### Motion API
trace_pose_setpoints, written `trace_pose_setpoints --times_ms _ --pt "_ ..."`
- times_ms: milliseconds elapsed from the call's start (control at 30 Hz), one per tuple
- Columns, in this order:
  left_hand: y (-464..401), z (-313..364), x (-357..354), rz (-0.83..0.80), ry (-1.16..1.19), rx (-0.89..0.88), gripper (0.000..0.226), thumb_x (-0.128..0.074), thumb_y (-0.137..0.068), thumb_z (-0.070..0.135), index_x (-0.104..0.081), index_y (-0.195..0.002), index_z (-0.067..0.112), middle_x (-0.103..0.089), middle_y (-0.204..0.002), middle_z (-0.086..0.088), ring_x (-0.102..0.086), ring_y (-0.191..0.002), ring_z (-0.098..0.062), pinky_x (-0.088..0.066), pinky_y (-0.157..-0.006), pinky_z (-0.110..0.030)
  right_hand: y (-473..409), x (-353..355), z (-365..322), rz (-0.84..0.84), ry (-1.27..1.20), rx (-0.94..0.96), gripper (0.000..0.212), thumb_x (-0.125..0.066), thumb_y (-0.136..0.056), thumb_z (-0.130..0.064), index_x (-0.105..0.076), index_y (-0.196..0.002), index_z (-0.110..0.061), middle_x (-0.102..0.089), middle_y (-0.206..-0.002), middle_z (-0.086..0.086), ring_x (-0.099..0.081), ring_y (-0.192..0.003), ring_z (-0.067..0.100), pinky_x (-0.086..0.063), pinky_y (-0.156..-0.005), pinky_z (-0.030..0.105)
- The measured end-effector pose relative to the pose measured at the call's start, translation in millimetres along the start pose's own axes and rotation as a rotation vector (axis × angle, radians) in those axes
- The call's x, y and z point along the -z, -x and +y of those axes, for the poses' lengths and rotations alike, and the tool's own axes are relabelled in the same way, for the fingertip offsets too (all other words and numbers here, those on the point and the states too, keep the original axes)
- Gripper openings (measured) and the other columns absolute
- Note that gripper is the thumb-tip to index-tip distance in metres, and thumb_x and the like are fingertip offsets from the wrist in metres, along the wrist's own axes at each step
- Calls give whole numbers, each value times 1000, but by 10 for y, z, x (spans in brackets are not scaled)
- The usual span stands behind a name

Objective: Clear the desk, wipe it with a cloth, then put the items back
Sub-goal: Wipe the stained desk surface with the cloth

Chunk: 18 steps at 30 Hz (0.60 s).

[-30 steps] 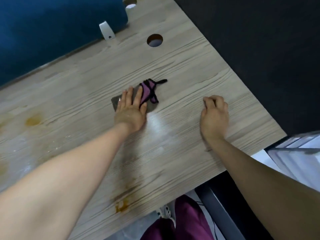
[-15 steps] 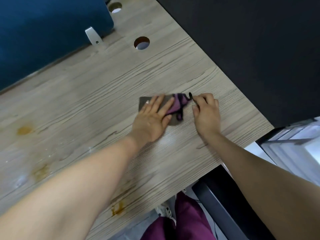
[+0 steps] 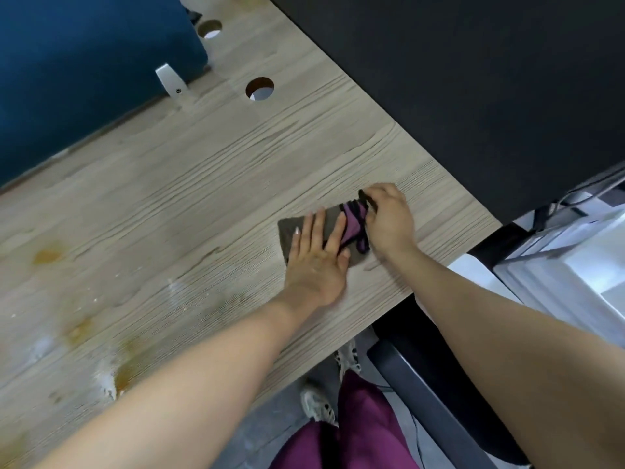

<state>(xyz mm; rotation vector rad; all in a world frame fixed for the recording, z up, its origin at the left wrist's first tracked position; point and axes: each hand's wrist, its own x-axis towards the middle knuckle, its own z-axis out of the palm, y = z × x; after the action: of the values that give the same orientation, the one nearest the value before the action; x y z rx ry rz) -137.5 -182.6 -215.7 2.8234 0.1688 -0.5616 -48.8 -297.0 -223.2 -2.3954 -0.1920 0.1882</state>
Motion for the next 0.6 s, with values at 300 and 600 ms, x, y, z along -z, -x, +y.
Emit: trace_pose_setpoints --times_ms 300,600 --pt "261 -246 204 105 279 -90 65 -48 -95 23 -15 -150 16 -2 -158 -4 -11 -144 -24 -12 -118 -33 434 157 -388 -69 -123 -372 36 -52 -95 -33 -53 -115 -3 -59 -115 15 -54 -98 26 -36 -73 25" --pt "577 -857 308 231 286 117 60 -50 -90 15 -28 -145 11 -20 -153 -7 -25 -138 -28 -24 -113 -36 402 113 -898 -140 -417 -421 24 -68 -76 -5 -59 -98 -8 -62 -98 7 -60 -92 24 -45 -70 26"
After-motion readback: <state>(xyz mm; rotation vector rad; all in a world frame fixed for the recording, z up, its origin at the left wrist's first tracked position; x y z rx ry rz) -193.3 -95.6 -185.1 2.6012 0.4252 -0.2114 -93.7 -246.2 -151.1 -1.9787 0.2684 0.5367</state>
